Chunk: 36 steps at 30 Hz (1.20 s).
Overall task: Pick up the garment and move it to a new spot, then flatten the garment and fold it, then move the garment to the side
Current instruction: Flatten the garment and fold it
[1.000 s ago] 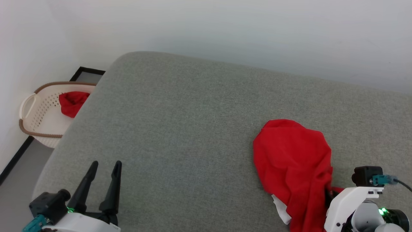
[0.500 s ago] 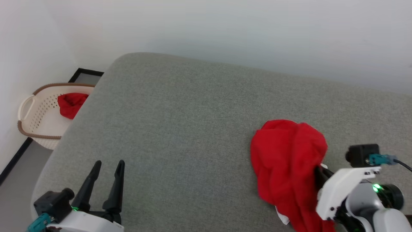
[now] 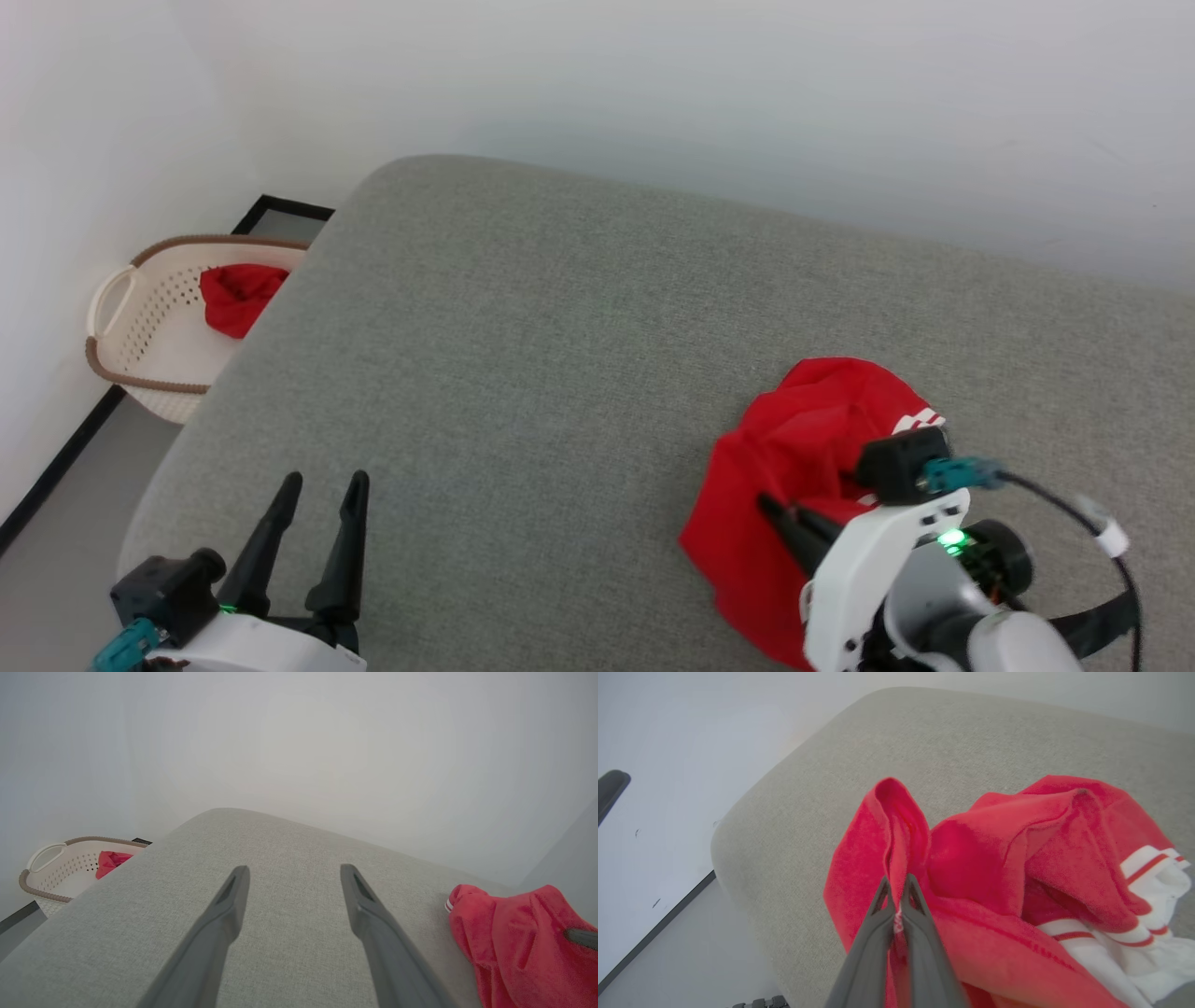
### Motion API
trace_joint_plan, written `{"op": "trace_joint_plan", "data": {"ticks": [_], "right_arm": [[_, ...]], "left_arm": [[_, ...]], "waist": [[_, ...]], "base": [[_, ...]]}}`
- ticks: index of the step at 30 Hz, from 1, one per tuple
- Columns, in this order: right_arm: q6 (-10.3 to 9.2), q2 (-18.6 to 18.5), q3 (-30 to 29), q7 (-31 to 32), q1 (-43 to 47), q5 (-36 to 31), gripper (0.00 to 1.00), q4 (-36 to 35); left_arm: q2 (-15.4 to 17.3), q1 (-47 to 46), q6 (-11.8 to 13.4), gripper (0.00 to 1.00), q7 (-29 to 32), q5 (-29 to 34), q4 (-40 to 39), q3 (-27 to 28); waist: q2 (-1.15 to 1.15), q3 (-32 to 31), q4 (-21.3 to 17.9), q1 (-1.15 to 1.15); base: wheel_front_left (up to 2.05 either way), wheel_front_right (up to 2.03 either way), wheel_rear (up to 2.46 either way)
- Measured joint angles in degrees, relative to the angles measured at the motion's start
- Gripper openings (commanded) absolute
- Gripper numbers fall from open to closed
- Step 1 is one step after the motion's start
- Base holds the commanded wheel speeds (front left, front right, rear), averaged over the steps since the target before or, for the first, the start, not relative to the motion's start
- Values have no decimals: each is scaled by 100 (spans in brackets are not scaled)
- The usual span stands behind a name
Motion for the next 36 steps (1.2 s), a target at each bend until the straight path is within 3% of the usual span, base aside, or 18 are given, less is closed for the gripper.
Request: {"op": "trace_joint_plan", "data": {"ticks": [5,6,8,9,10,21,36], "right_arm": [[0,1,381,-62,8,60,0,261],[0,1,452,-67,9,76,6,325],[0,2,559,-70,15,107,32,436],[1,3,598,-88,15,107,49,476],[1,3,598,-88,15,107,100,476],[0,2,444,-280,-91,258,100,56],[0,-133,-1025,-369,-88,-189,100,-96]], "left_arm": [[-41,-26,0,100,-1,0,58,-14],[-49,-36,0,100,-3,0,74,-14],[-68,-69,-4,100,-7,0,99,-13],[-80,-81,-4,100,-8,0,111,-14],[-80,-81,-4,100,-8,0,111,-14],[-88,-48,-4,100,-9,0,164,100],[-46,27,-3,100,-14,56,35,78]], "waist": [[0,23,49,0],[0,30,52,0],[0,37,54,0],[0,38,53,0],[0,38,53,0],[0,-27,-128,0],[0,-14,-433,0]], "base": [[0,0,0],[0,0,0],[0,0,0],[0,0,0],[0,0,0],[0,0,0],[0,0,0]]}}
